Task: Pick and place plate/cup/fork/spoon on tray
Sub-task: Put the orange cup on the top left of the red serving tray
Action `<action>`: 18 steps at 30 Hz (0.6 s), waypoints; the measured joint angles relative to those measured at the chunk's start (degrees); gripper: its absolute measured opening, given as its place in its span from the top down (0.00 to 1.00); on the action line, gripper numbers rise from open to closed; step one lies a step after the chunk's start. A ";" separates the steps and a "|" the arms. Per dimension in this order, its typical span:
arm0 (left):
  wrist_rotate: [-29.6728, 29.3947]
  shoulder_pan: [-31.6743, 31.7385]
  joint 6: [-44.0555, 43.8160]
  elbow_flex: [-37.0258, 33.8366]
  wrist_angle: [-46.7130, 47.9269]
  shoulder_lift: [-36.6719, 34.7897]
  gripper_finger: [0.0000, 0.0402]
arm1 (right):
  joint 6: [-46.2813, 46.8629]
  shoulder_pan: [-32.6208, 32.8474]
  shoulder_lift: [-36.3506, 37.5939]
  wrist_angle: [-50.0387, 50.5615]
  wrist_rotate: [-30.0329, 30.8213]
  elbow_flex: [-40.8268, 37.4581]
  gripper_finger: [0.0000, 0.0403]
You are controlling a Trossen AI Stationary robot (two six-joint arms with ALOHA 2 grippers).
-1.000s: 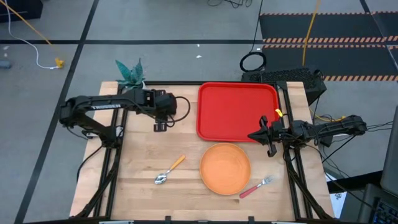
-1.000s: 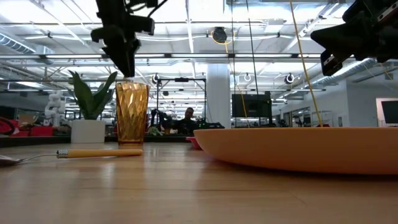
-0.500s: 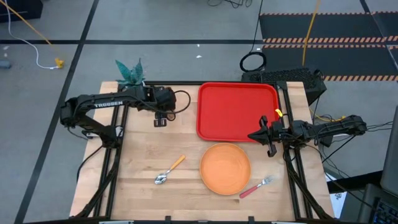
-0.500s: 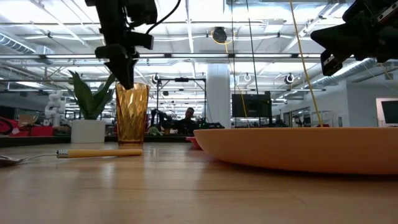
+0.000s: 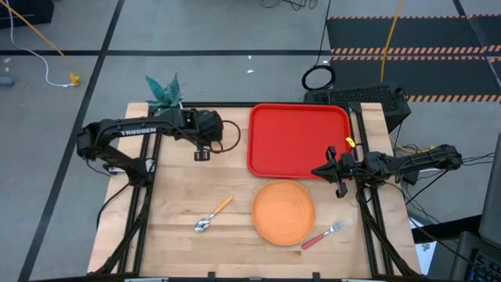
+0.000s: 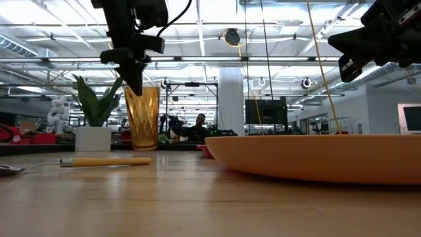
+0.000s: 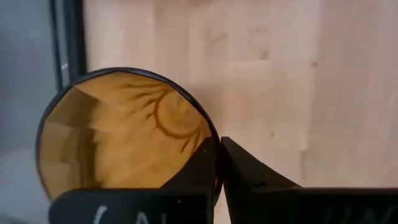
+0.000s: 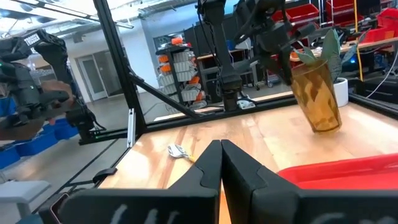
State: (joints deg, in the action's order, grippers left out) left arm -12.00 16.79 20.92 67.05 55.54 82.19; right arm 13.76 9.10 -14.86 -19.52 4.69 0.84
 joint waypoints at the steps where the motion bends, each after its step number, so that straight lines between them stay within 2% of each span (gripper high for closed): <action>1: -0.34 -0.46 0.33 0.00 0.00 0.00 0.96 | 0.32 -0.01 -0.06 -0.40 0.00 0.00 1.00; 8: -0.49 -3.10 1.03 3.67 -0.04 0.04 0.98 | 0.57 -0.02 -0.20 -2.85 -0.02 0.00 1.00; 12: -0.44 -4.39 1.48 7.84 -0.13 0.04 0.96 | 1.57 0.00 -1.03 -2.44 -0.02 0.00 1.00; 18: -0.49 -5.48 4.15 14.42 -1.39 0.04 0.98 | 3.73 -0.01 -3.36 -2.45 -0.02 0.00 1.00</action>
State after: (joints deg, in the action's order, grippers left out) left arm -12.49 11.31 25.07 81.47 54.15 82.24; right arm 17.49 9.09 -18.22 -21.98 4.67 0.84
